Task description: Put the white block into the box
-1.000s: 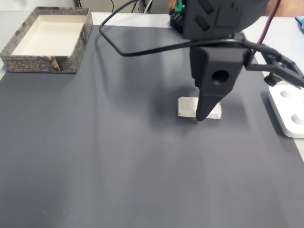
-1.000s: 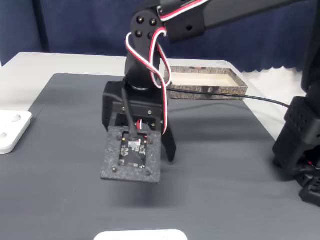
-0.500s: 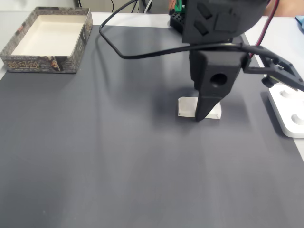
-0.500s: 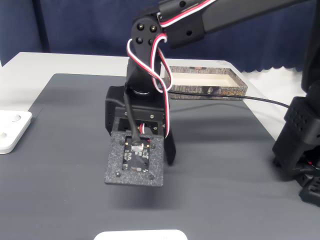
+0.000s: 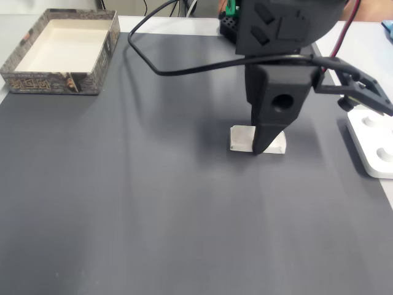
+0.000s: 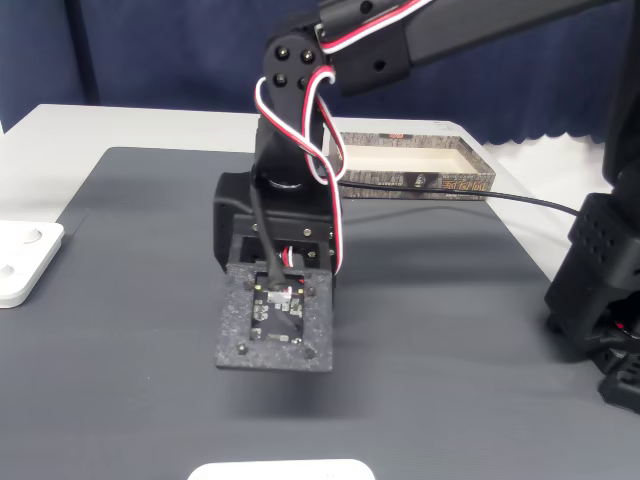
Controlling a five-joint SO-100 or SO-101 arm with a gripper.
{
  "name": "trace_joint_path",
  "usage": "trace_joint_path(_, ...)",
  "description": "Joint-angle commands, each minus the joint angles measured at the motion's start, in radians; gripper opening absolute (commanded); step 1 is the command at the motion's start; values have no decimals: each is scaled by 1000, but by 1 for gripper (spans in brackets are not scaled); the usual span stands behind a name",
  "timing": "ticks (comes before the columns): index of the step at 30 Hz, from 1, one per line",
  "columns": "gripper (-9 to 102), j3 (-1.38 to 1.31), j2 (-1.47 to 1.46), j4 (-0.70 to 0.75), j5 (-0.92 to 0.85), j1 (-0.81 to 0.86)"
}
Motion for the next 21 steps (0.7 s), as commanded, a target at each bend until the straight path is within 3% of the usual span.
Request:
trace_joint_path(1, 15, -5, 11, 2, 9, -2)
trace_joint_path(5, 10, -5, 14, 2, 11, -2)
trace_joint_path(21, 9, 18, 52, 57, 15, 9)
